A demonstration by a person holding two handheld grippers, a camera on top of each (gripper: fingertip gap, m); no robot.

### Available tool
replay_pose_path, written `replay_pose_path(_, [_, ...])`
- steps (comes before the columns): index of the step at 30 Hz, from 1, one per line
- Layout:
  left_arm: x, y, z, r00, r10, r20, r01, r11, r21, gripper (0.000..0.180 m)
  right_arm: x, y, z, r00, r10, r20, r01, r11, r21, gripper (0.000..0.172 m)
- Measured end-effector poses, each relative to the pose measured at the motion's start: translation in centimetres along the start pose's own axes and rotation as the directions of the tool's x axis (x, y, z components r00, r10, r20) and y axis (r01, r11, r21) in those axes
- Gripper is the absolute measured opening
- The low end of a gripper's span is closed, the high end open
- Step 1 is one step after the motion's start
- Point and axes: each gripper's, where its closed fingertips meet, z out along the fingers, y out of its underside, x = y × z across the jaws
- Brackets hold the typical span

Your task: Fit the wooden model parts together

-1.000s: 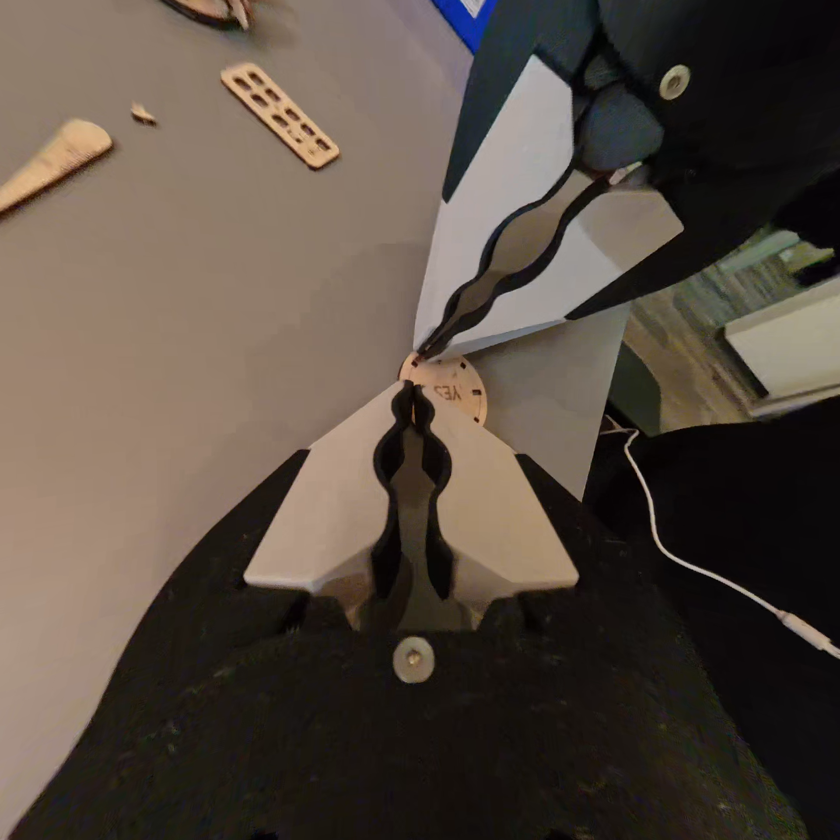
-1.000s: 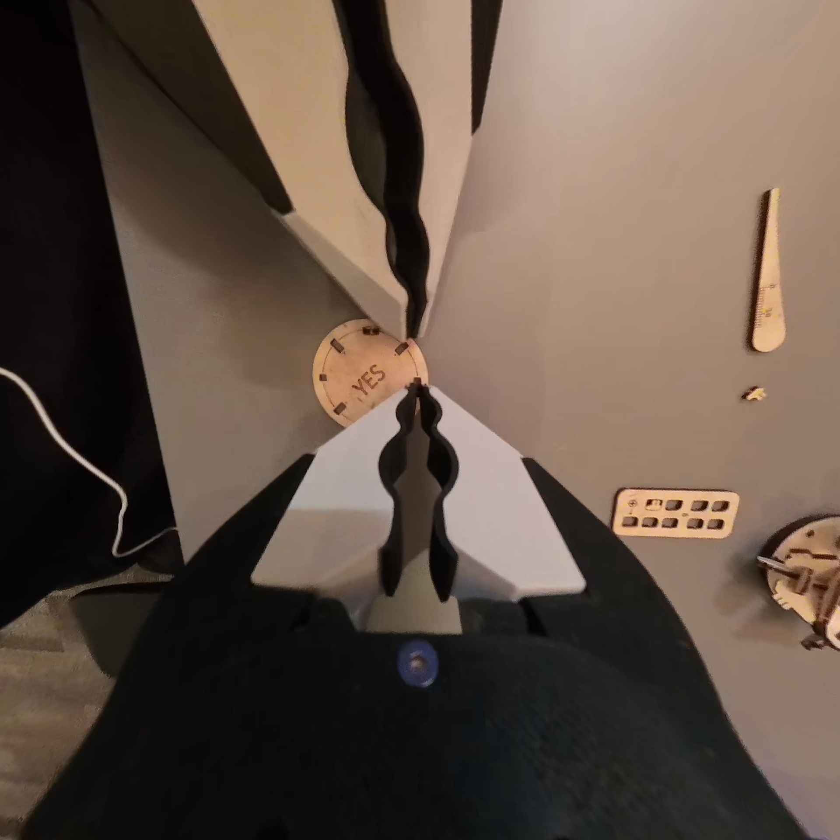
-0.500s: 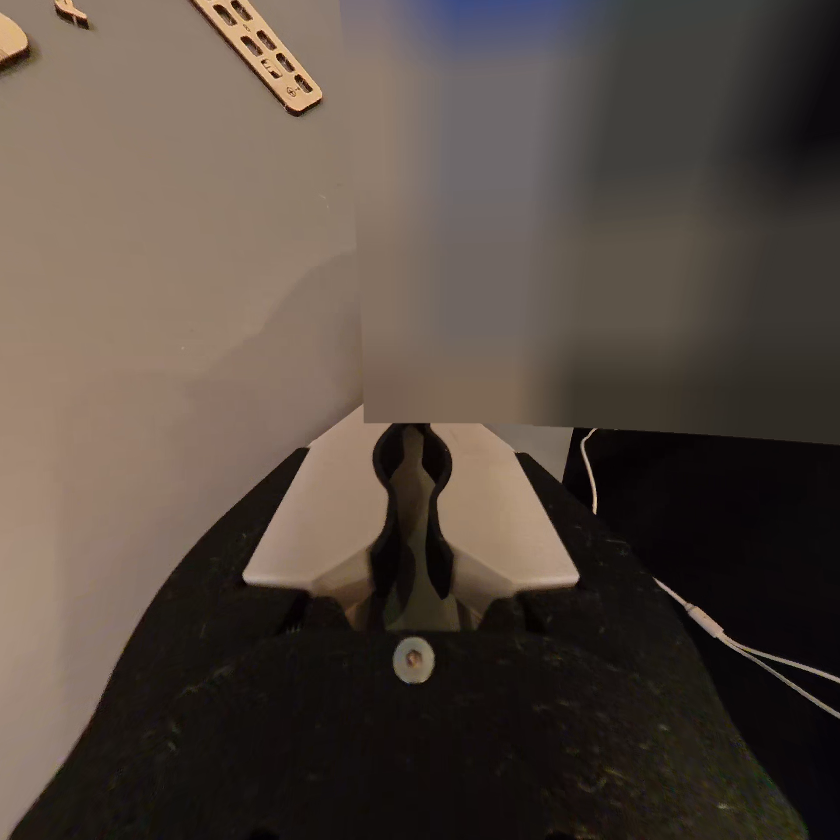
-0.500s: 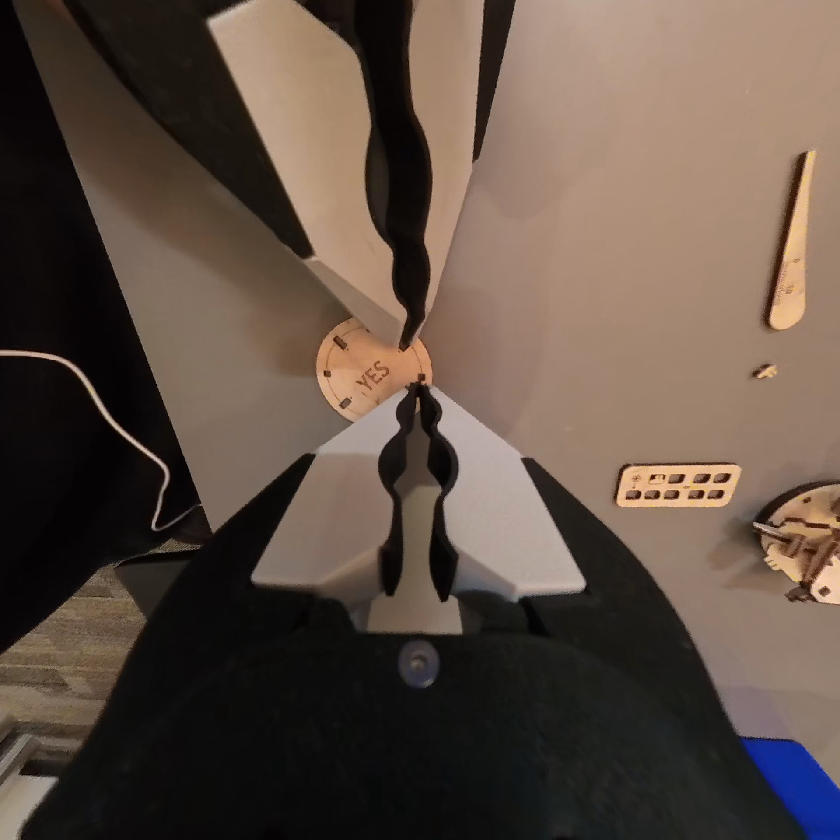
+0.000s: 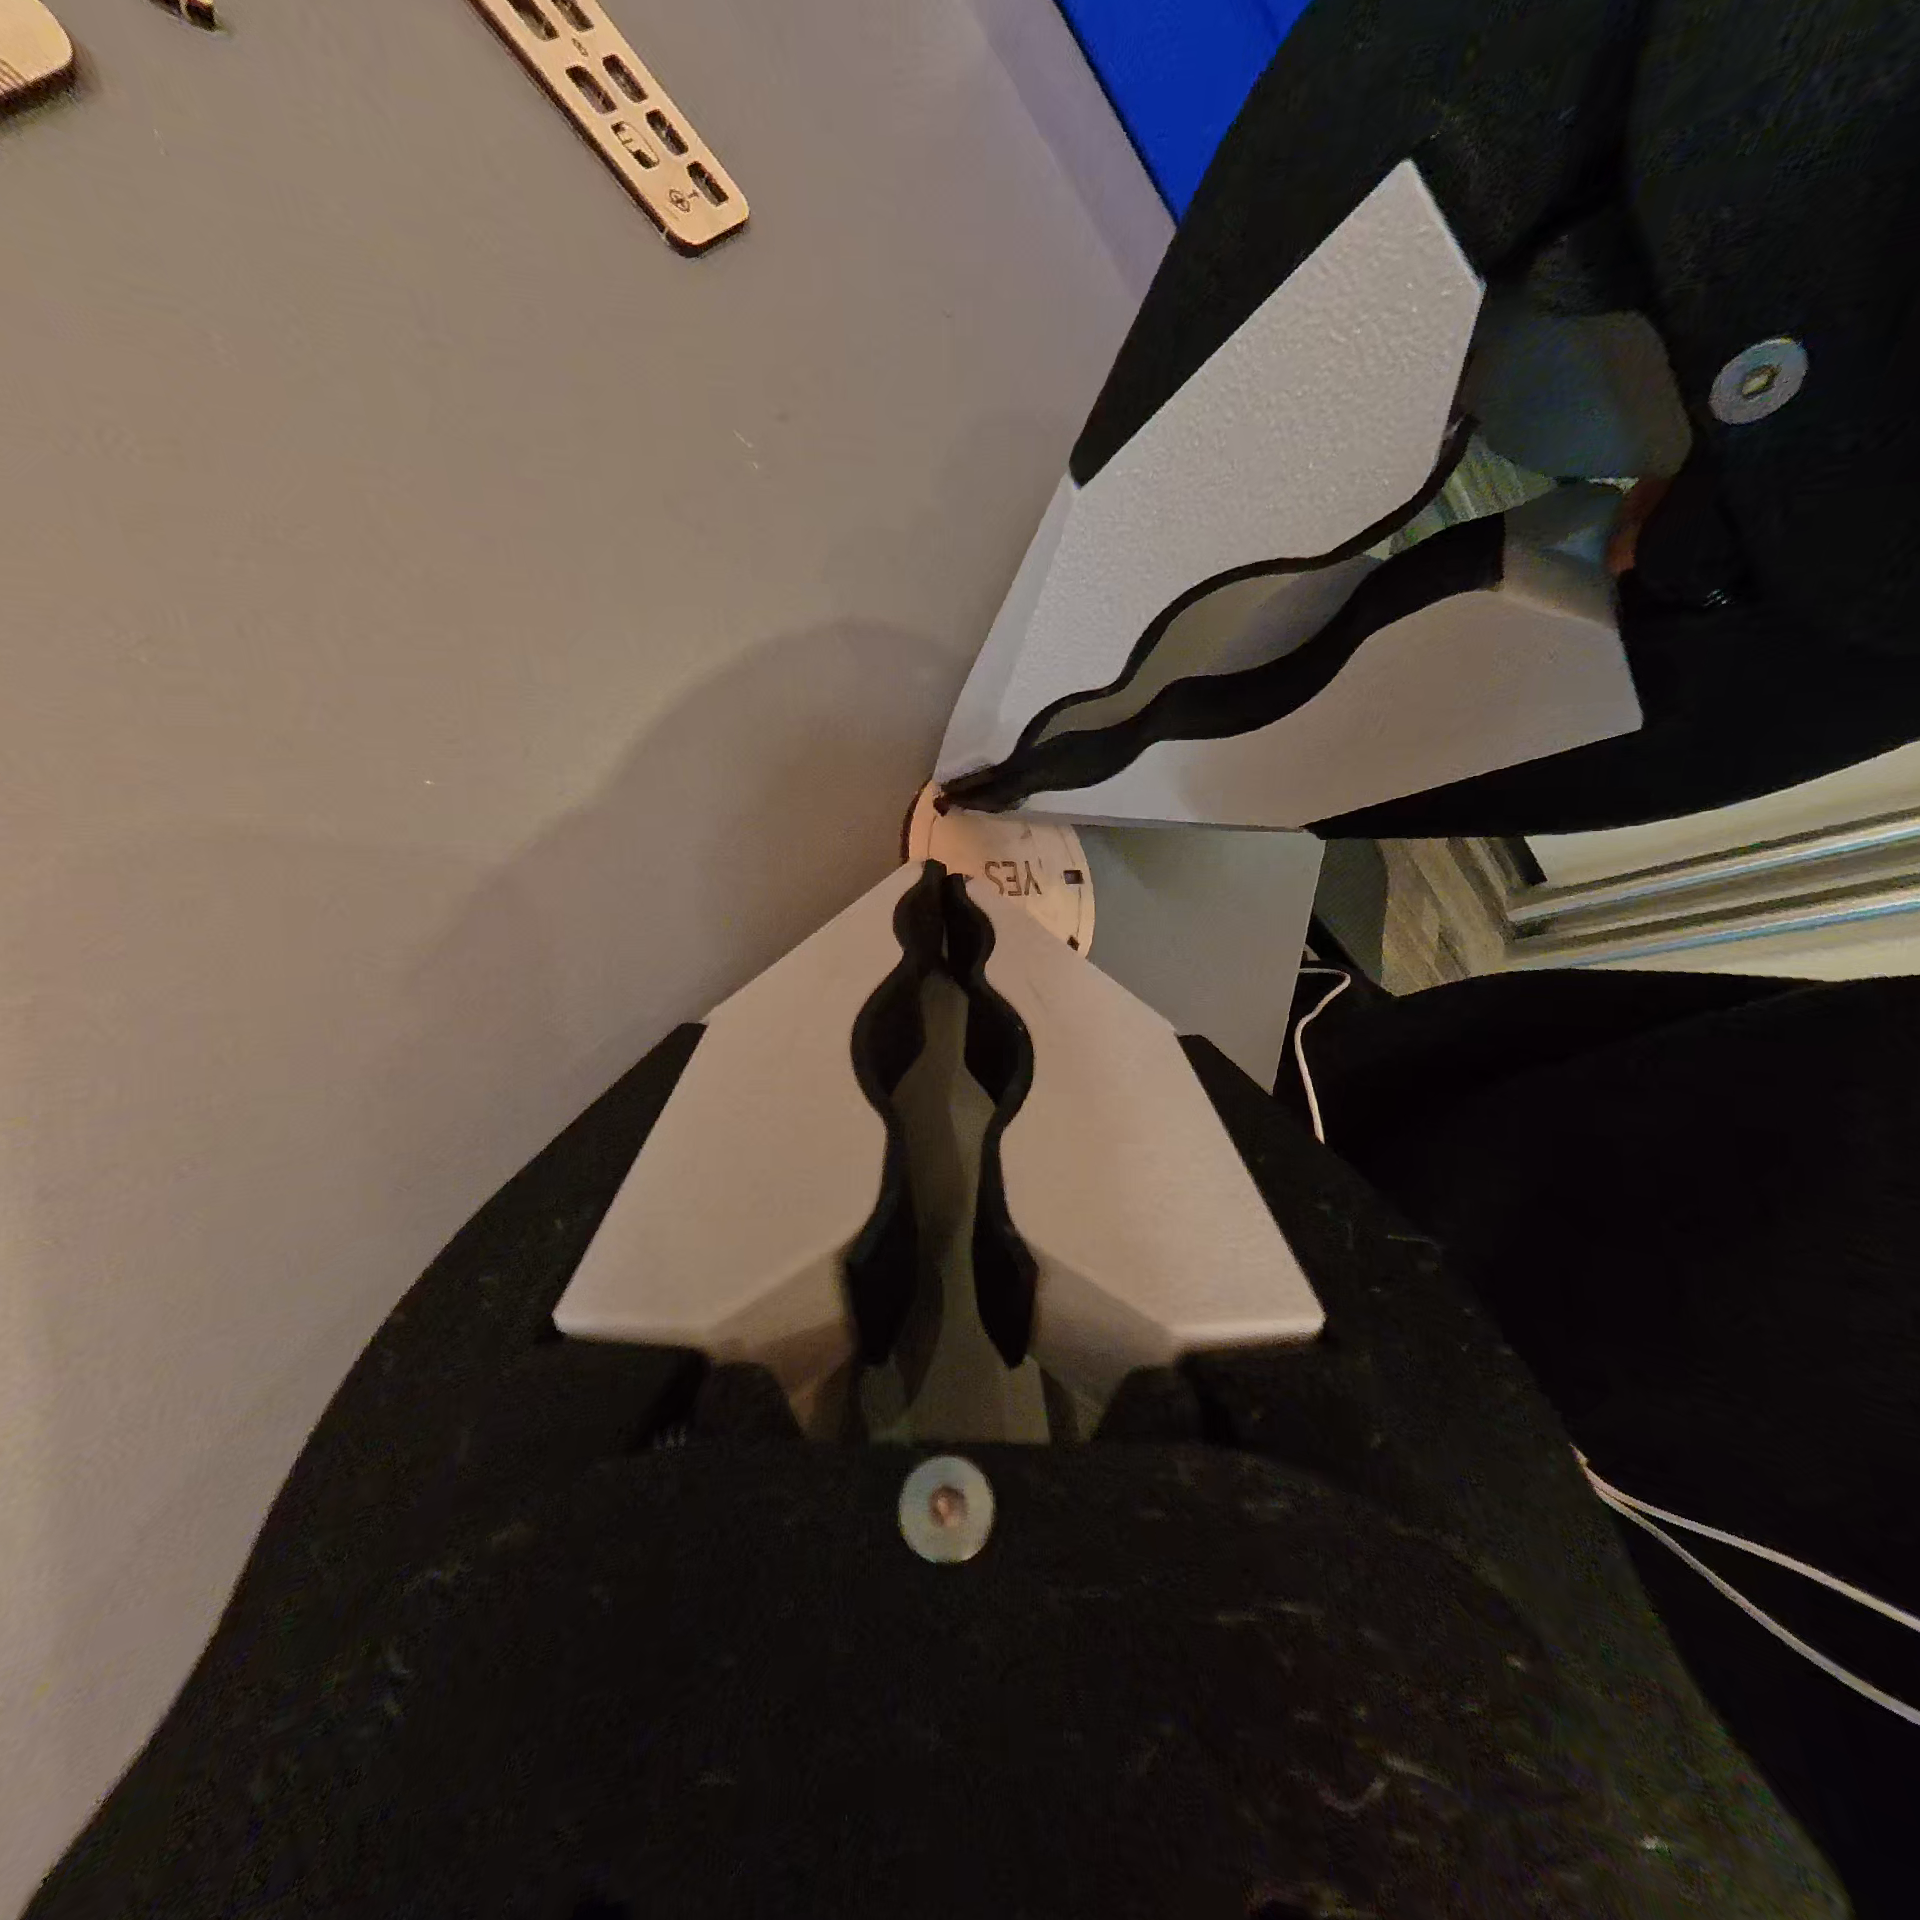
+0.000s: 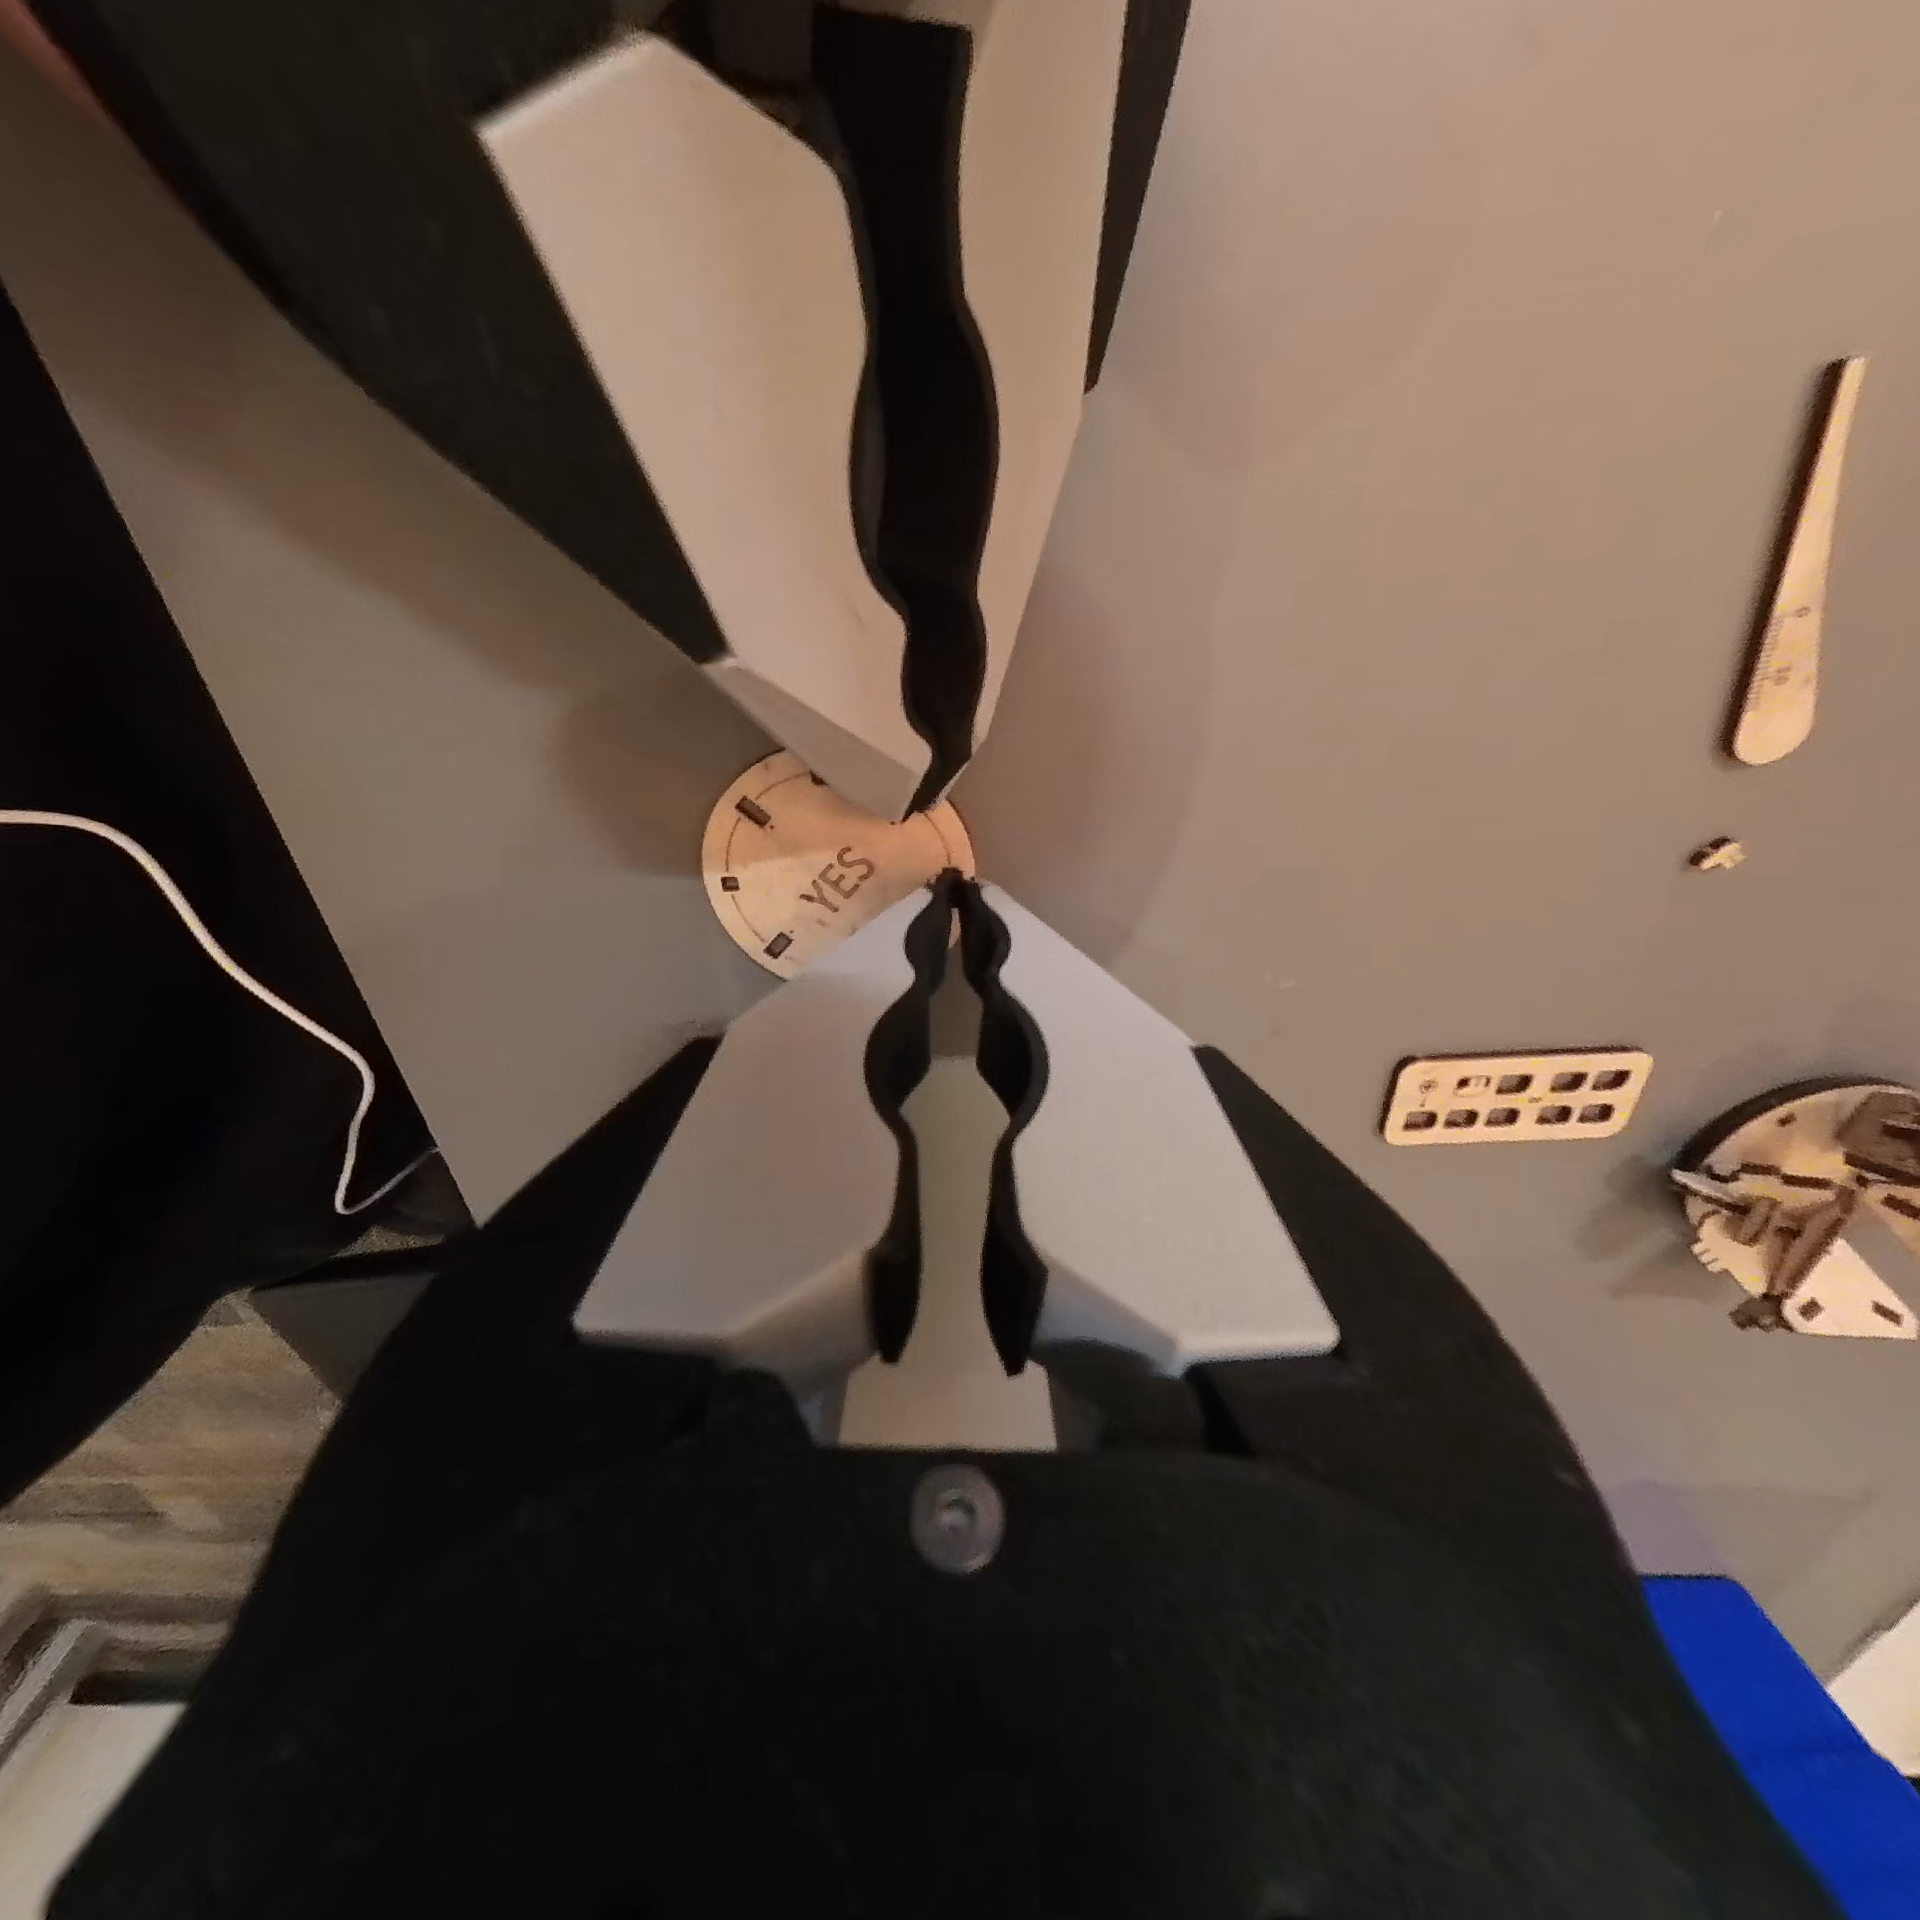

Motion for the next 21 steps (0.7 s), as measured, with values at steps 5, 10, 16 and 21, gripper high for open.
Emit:
replay_pose_path(5, [-0.04, 0.03, 0.02, 1.000, 0.014, 0.016, -0.014, 1.000, -0.001, 0.000, 0.02, -0.03, 0.00, 1.000, -0.018, -0.001, 0.018, 0.999, -0.030, 0.000])
replay_pose_path(10, [-0.05, 0.03, 0.01, 1.000, 0.012, 0.015, -0.012, 1.000, 0.000, 0.000, -0.23, -0.15, 0.01, 1.000, -0.027, 0.002, 0.027, 0.998, -0.049, 0.000])
replay_pose_path(16, [-0.05, 0.02, -0.01, 1.000, 0.008, 0.012, -0.008, 1.000, 0.000, 0.000, -0.24, -0.03, 0.04, 1.000, -0.031, 0.002, 0.031, 0.998, -0.063, 0.000])
replay_pose_path(21, [-0.05, 0.02, -0.02, 1.000, 0.006, 0.010, -0.006, 1.000, 0.000, 0.000, -0.22, -0.14, 0.08, 0.999, -0.033, -0.002, 0.032, 0.997, -0.064, 0.000])
